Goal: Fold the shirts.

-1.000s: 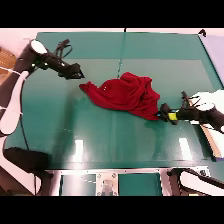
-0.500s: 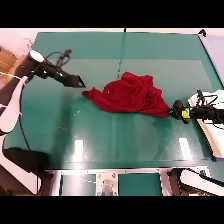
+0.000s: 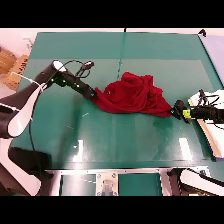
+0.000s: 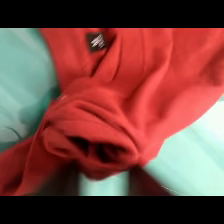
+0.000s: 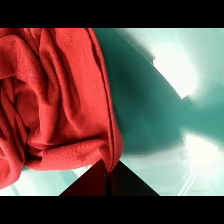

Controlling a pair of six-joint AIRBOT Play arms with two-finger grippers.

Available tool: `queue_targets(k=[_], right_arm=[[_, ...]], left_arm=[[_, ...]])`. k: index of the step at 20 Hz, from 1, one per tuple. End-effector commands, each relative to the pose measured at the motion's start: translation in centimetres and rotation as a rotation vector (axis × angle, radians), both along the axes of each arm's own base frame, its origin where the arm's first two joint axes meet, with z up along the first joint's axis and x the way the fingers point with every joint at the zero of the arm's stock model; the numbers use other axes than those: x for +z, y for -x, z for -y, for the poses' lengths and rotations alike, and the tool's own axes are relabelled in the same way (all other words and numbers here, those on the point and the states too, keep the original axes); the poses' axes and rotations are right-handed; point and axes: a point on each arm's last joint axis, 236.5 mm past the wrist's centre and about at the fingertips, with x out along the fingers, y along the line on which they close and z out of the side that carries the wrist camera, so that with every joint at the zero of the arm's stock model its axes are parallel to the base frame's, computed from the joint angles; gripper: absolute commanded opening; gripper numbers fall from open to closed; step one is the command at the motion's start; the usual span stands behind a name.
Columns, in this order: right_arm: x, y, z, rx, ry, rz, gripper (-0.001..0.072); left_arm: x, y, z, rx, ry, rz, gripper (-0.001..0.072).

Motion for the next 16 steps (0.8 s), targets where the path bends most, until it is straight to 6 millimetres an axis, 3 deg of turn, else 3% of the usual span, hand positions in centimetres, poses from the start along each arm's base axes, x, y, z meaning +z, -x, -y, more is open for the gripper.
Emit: queue_targets(k=[1, 4, 6, 7, 9, 11, 13, 16], right_arm=[[0.1, 0.0, -0.1, 0.002, -0.006, 0.0, 0.0013], [2.1, -0.4, -0.6, 0.046, -0.018, 0.026, 0.0013], [7.0, -2.1, -1.1, 0.098, -0.024, 0.137, 0.0012], [10.8, -3.1, -1.5, 0.123, -0.027, 0.218, 0.0012], [19.6, -4.6, -2.1, 0.178, 0.012, 0.408, 0.0012], [29.2, -5.0, -2.1, 0.199, 0.114, 0.604, 0.0012], [38.8, -4.0, -2.6, 0.195, 0.223, 0.804, 0.0012], [51.5, 0.5, -4.9, 0.186, 0.363, 1.079, 0.0012]], left_arm=[[0.3, 0.2, 1.0, -0.029, -0.003, 0.024, 0.0022], [3.5, 0.6, -0.3, -0.002, 0.0, -0.059, 0.0022], [7.8, 0.4, -1.4, 0.018, 0.021, -0.068, 0.0022], [10.6, -0.1, -1.8, 0.04, 0.038, -0.039, 0.0022], [18.1, -1.1, -2.1, 0.09, 0.118, 0.09, 0.0022], [27.6, -0.6, -2.1, 0.128, 0.254, 0.244, 0.0022], [36.7, 1.5, -2.8, 0.17, 0.373, 0.398, 0.0022], [47.2, 6.7, -5.6, 0.256, 0.448, 0.668, 0.0022]])
